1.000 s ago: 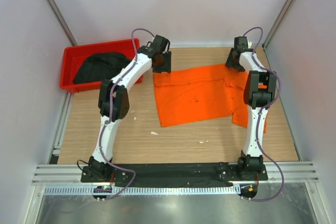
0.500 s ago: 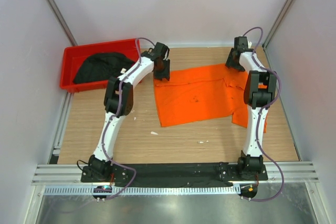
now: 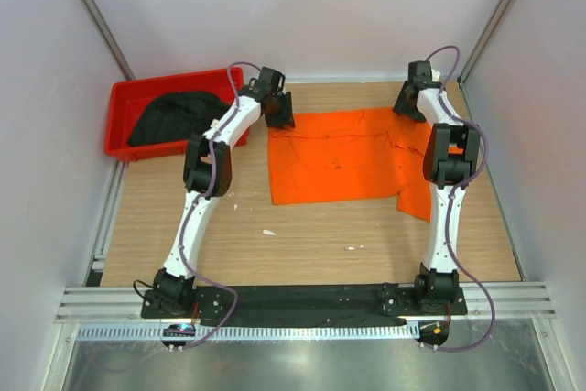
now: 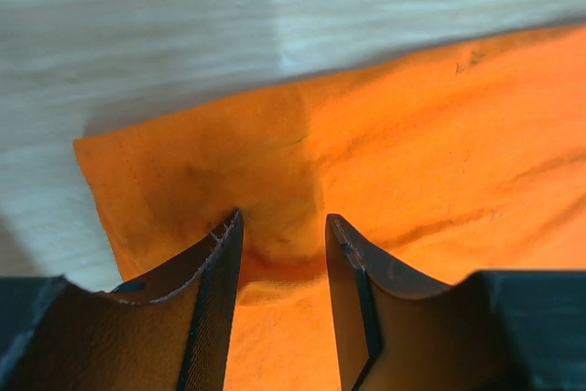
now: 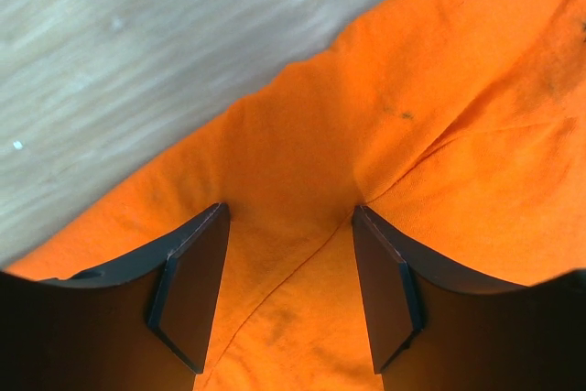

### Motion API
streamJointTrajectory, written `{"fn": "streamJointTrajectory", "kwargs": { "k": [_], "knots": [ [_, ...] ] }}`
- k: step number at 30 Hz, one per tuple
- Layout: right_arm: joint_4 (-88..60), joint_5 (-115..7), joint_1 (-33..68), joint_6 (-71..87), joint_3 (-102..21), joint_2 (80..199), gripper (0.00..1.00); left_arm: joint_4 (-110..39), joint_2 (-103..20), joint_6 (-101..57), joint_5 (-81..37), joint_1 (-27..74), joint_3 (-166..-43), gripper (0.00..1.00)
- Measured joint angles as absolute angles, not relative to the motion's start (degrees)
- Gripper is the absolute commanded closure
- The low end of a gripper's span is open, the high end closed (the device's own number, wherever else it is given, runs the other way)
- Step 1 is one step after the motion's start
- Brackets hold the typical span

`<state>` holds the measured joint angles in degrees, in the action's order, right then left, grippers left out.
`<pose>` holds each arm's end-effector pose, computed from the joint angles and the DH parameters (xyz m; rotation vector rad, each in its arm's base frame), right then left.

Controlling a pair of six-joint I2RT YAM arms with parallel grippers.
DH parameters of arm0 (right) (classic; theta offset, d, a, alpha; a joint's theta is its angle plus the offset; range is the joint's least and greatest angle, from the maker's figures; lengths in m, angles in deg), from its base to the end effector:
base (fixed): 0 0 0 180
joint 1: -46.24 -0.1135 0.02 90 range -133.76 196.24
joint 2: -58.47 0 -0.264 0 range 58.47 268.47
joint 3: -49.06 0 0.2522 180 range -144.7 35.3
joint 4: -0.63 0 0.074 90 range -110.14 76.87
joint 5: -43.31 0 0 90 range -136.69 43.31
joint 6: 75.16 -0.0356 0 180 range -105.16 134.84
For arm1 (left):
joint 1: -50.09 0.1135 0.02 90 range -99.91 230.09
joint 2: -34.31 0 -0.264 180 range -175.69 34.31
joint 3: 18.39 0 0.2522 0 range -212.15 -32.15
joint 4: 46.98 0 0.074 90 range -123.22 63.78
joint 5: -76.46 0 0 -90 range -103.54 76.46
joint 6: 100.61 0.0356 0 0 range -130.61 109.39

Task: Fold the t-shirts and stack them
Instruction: Fold the tshirt

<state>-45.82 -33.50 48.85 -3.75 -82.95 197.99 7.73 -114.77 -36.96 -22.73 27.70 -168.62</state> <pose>0.5338 -0.0325 0.1641 0.5487 2.4239 -0.1720 0.5188 -0.2199 0.1664 -0.0209 2.5754 -0.5382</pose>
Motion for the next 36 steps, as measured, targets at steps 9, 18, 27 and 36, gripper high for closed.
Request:
{"fn": "streamJointTrajectory", "kwargs": {
  "k": [9,18,27,36],
  "knots": [
    [-48.7,-34.2,48.9,-4.9,-89.9,201.6,0.38,5.0,-113.0,-35.3,-24.5,29.1,-164.9,0.56],
    [-49.0,-35.4,48.9,-5.5,-88.1,200.4,0.38,4.1,-107.9,-35.0,-24.5,29.0,-156.8,0.57],
    [-49.0,-35.9,48.9,-5.5,-86.2,199.1,0.38,3.8,-105.0,-34.6,-24.2,29.0,-154.8,0.57],
    [-49.2,-36.3,48.9,-5.5,-85.6,198.7,0.38,3.3,-104.2,-34.6,-24.9,28.7,-150.5,0.57]
  ]
}}
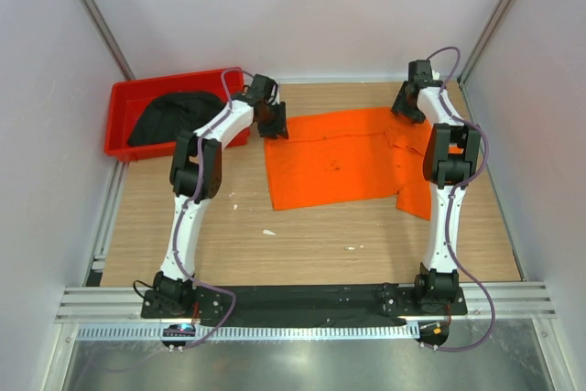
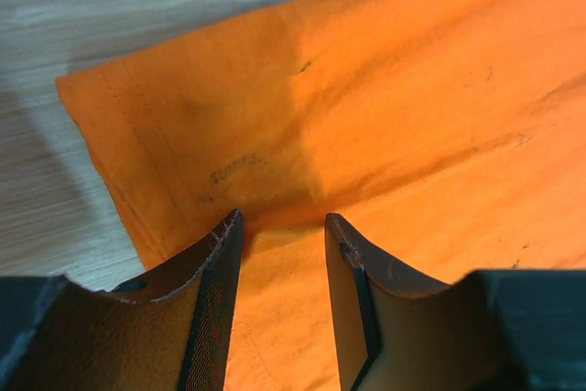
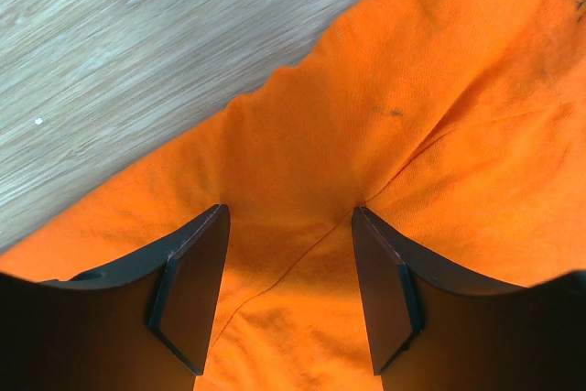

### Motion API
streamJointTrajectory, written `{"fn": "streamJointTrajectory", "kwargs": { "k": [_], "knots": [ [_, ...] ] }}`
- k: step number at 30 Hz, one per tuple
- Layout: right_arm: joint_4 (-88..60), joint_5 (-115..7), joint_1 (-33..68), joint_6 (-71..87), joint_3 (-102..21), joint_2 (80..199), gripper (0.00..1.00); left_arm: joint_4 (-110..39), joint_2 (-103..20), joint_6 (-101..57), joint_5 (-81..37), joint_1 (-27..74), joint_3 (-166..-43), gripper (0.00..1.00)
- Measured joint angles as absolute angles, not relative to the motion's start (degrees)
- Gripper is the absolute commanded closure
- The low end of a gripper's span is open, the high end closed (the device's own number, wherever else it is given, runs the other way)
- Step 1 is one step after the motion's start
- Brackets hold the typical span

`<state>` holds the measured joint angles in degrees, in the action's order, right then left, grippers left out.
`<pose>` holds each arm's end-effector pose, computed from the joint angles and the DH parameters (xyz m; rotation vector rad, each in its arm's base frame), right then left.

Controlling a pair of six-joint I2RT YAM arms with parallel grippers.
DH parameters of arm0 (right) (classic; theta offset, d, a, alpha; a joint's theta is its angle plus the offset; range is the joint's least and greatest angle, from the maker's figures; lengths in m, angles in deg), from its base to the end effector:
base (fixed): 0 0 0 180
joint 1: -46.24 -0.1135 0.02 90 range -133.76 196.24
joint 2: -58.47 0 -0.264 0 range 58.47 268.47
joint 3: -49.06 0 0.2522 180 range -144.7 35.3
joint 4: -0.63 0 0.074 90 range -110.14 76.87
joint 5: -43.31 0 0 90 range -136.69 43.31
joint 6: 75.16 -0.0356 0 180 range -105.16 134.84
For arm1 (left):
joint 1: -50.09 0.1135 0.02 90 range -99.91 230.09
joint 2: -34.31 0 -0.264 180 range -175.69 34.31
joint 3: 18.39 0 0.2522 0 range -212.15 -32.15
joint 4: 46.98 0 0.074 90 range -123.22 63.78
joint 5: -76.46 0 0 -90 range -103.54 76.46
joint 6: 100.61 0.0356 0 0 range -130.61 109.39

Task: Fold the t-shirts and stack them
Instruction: Fold the tshirt

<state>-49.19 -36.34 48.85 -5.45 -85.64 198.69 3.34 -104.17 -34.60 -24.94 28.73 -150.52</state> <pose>0.5351 -0.0308 0.1685 0.5691 2.4515 -0.1045 0.4893 -0.1989 0.1696 0.0182 2.6284 -0.5452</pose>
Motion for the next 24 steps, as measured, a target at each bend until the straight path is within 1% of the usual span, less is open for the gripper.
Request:
{"fn": "streamJointTrajectory", "kwargs": {
  "k": [6,7,10,15,18,19,21,24],
  "knots": [
    [-49.4,-36.4,48.9,-5.6,-85.6,198.7,0.38,2.6,-102.9,-34.0,-25.0,28.5,-148.1,0.56],
    [-49.6,-36.4,48.9,-5.7,-85.7,198.7,0.38,2.8,-102.9,-33.7,-24.7,28.4,-148.2,0.52],
    [-51.5,-36.5,48.9,-6.2,-86.3,198.7,0.37,4.8,-102.9,-32.5,-23.7,28.1,-150.0,0.45],
    [-56.2,-35.7,49.3,-6.5,-86.9,198.1,0.36,8.0,-100.8,-32.7,-22.0,27.5,-154.5,0.43],
    [-59.1,-35.2,50.0,-6.8,-85.5,195.3,0.34,9.5,-95.7,-33.5,-20.7,26.5,-153.2,0.44],
    [-60.0,-35.2,50.5,-7.2,-84.6,193.6,0.34,9.7,-93.1,-34.3,-20.3,25.9,-151.7,0.46],
    [-61.0,-35.9,52.1,-8.2,-81.8,189.6,0.34,9.0,-87.1,-35.7,-19.7,24.4,-146.3,0.48],
    [-60.7,-37.9,56.7,-10.5,-72.1,179.4,0.34,9.3,-77.8,-37.9,-19.1,21.5,-136.1,0.53]
  ]
}}
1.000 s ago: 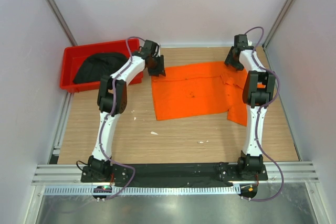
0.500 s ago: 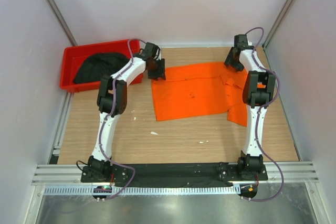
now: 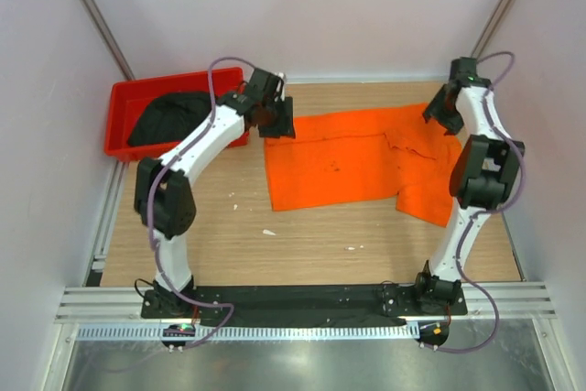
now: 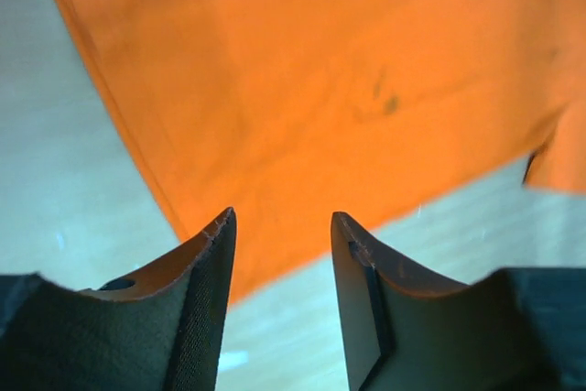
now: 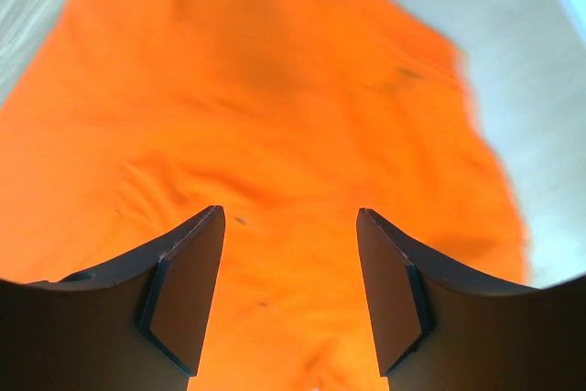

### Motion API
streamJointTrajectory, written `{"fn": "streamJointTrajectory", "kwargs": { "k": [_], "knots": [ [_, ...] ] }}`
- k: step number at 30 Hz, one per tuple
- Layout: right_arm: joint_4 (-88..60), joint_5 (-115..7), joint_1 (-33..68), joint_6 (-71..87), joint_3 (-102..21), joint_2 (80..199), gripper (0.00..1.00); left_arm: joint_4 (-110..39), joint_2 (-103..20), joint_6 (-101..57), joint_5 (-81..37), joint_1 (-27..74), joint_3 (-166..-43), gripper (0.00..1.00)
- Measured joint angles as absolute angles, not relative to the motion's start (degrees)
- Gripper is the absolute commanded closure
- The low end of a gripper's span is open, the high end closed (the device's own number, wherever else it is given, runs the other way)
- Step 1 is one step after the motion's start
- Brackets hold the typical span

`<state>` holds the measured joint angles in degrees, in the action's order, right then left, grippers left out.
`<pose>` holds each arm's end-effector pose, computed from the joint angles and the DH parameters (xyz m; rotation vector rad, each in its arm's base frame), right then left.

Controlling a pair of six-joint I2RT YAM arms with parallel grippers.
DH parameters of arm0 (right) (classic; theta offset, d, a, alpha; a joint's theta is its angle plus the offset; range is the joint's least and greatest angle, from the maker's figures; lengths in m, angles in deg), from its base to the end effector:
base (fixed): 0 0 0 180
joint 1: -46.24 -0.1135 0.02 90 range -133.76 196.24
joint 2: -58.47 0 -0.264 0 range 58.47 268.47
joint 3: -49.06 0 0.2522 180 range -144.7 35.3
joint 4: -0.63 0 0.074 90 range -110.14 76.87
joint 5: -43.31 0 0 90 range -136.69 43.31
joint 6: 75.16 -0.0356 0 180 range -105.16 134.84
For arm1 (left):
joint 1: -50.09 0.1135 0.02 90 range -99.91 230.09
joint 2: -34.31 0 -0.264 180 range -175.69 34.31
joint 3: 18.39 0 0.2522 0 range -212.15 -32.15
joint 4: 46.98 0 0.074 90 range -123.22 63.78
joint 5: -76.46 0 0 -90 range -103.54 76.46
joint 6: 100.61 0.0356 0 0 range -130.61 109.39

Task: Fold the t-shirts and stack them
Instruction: Fold the tshirt

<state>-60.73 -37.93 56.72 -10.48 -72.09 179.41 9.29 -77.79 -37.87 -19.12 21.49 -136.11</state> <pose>0.4519 -0.0891 0.2452 0.8548 2.4785 -0.1120 0.3844 -0.2135 0.2982 0.0736 2.5266 -0.5321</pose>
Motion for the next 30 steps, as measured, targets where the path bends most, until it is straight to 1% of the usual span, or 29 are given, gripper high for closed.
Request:
{"fn": "streamJointTrajectory", "kwargs": {
  "k": [1,5,7,10,13,17,24,30],
  "knots": [
    [-60.7,-38.7,58.2,-11.1,-69.1,176.6,0.34,7.9,-74.8,-38.6,-18.9,20.4,-131.8,0.56],
    [-59.3,-39.8,64.0,-12.9,-54.7,164.4,0.34,6.9,-65.1,-41.5,-16.6,16.0,-115.2,0.58],
    [-59.4,-40.5,64.6,-13.6,-48.3,159.7,0.34,6.8,-62.5,-42.9,-15.2,14.0,-108.3,0.56],
    [-59.3,-42.3,63.3,-14.0,-39.7,154.1,0.34,6.9,-61.7,-44.9,-13.5,12.6,-101.8,0.51],
    [-59.7,-43.2,62.1,-13.8,-33.7,150.3,0.34,7.1,-61.7,-47.3,-11.4,12.3,-99.1,0.5],
    [-59.8,-43.2,62.2,-13.3,-28.9,145.5,0.34,6.8,-61.9,-52.0,-8.3,12.2,-99.0,0.5],
    [-60.1,-43.0,62.4,-12.6,-27.6,141.0,0.34,6.9,-67.8,-61.0,-6.9,12.2,-99.0,0.57],
    [-60.1,-43.1,62.4,-12.4,-27.6,140.9,0.34,6.9,-69.9,-65.3,-6.2,12.2,-99.6,0.57]
  ]
}}
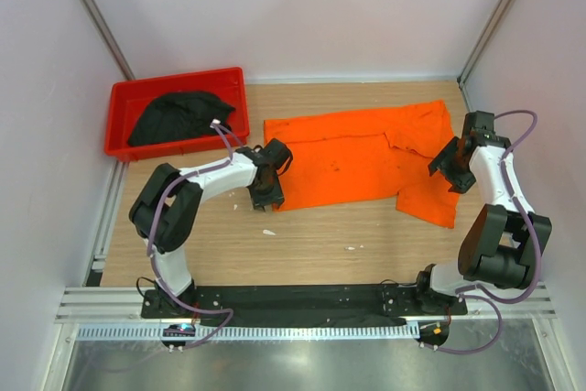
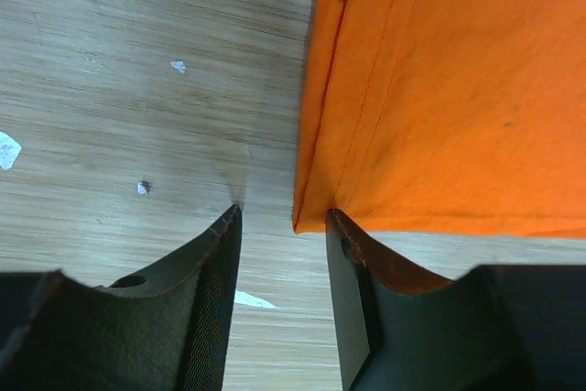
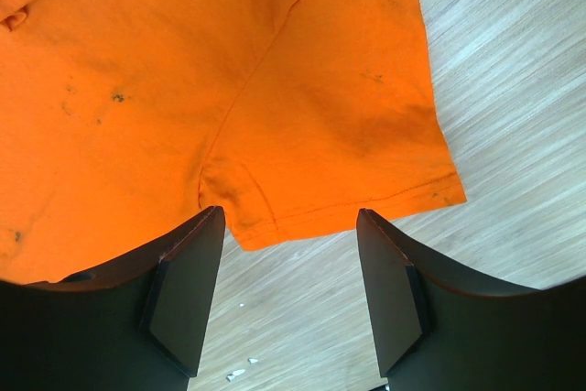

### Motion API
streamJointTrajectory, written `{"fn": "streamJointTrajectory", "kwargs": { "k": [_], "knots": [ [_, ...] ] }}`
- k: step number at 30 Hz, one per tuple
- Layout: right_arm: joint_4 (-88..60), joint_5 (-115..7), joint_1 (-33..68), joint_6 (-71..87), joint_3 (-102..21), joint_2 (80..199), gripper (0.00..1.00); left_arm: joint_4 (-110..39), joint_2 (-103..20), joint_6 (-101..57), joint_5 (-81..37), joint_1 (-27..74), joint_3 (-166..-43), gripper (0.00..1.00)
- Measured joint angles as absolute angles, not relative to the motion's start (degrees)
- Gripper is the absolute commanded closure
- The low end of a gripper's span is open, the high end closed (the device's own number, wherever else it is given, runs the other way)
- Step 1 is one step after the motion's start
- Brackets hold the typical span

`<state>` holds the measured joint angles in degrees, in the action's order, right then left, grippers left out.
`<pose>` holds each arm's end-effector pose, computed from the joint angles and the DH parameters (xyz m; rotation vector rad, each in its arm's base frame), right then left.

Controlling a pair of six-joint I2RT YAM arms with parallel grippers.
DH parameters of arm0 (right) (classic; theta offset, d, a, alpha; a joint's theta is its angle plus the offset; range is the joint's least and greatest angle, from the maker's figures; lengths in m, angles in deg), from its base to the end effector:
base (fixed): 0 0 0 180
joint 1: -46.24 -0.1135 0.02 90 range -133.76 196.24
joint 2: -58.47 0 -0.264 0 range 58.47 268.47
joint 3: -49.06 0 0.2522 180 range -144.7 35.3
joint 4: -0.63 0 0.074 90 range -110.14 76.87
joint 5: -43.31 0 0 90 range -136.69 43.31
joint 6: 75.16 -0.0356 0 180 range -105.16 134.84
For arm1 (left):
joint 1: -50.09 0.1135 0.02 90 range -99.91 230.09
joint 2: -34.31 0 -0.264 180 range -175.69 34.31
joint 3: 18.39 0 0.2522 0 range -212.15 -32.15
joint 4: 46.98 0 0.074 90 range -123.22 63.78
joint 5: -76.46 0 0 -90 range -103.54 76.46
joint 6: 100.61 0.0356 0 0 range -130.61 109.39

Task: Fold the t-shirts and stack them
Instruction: Fold the tshirt

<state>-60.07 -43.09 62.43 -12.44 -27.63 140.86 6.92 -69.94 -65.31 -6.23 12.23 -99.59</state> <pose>0.2681 -0.0802 0.2498 1.0259 2.5252 -0.0302 0.2726 -0.2062 0.1641 -0.4441 2.8562 -0.1113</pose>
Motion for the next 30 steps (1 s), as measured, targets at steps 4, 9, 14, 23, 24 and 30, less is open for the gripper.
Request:
{"fn": "streamJointTrajectory", "kwargs": {
  "k": [4,9,14,23,24,30],
  "knots": [
    [-60.1,-43.1,62.4,-12.4,-27.6,140.9,0.34,6.9,-70.4,-67.2,-6.1,12.2,-99.8,0.57],
    [-60.0,-43.2,62.4,-12.3,-27.7,140.9,0.34,6.9,-70.5,-68.8,-6.4,12.2,-99.8,0.6],
    [-59.9,-43.2,62.4,-12.2,-27.7,141.3,0.34,6.6,-70.9,-69.4,-8.0,12.2,-99.9,0.76],
    [-59.9,-42.2,62.8,-12.1,-27.7,142.7,0.34,4.7,-71.3,-70.4,-10.6,12.5,-99.8,1.0],
    [-59.8,-42.2,63.2,-12.1,-27.6,143.1,0.34,4.4,-71.3,-70.2,-10.9,12.6,-99.7,1.0],
    [-57.6,-43.9,70.5,-12.4,-25.0,144.9,0.39,3.1,-71.3,-67.9,-11.7,12.7,-99.6,1.0]
  ]
}}
